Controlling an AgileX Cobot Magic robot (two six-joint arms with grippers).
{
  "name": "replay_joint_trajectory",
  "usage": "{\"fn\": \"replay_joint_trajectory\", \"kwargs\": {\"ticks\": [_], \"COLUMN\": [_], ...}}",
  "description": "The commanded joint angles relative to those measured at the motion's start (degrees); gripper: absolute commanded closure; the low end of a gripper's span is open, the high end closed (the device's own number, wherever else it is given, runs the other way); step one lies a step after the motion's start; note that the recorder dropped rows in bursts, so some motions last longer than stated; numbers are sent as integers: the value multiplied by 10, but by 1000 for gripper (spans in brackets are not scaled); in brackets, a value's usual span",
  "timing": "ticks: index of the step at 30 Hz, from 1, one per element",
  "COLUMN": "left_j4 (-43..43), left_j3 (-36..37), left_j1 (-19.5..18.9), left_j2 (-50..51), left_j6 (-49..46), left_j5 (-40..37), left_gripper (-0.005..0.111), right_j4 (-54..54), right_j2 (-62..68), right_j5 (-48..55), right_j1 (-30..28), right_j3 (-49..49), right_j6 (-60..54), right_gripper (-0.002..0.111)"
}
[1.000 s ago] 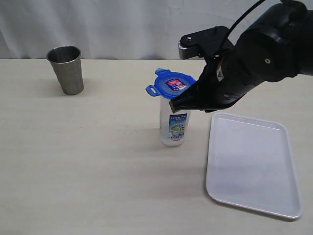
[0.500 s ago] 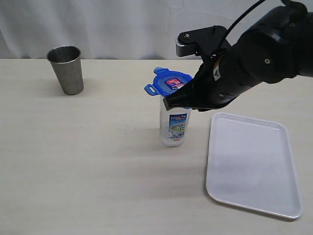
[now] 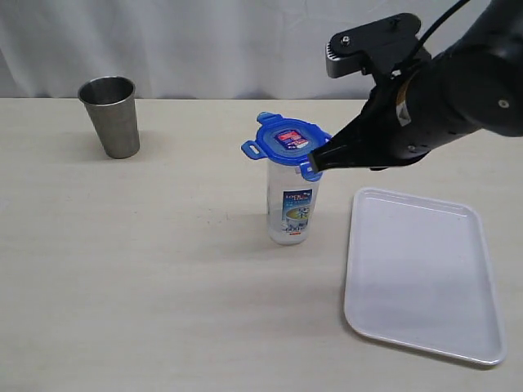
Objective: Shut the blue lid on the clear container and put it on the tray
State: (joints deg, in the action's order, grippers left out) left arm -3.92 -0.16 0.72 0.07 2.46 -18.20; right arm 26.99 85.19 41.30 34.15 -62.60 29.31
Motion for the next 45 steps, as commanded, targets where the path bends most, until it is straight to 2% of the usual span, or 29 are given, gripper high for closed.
{"fn": "replay_joint_trajectory", "kwargs": {"ticks": [1, 11, 24, 28, 31, 36, 39, 41, 42, 45], "left_j4": [0, 0, 0, 0, 0, 0, 0, 0, 0, 0], "left_j3": [2, 2, 2, 2, 2, 2, 2, 2, 2, 2], "left_j1": [0, 0, 0, 0, 0, 0, 0, 0, 0, 0], "left_j2": [-1, -1, -1, -1, -1, -1, -1, -1, -1, -1], "left_j6": [2, 2, 2, 2, 2, 2, 2, 2, 2, 2], "left_j5": [5, 5, 5, 5, 5, 5, 5, 5, 5, 5], "left_gripper": [99, 99, 99, 99, 99, 99, 99, 99, 99, 99], "right_j4": [9, 6, -27, -21, -21, -28, -25, -58, -112, -369], "right_j2": [24, 59, 59, 45, 8, -47, -49, -53, -54, -50], "right_j5": [-76, -149, -116, -68, -21, -20, -10, -18, -25, -16], "right_j1": [-2, -2, -1, -1, -1, -1, -32, -62, -81, -155], "right_j3": [36, 41, 41, 33, 19, -19, -80, -111, -123, -146], "right_j6": [29, 48, 44, 32, 24, -2, -18, -48, -110, -348], "right_gripper": [104, 104, 104, 104, 104, 104, 104, 104, 104, 104]}}
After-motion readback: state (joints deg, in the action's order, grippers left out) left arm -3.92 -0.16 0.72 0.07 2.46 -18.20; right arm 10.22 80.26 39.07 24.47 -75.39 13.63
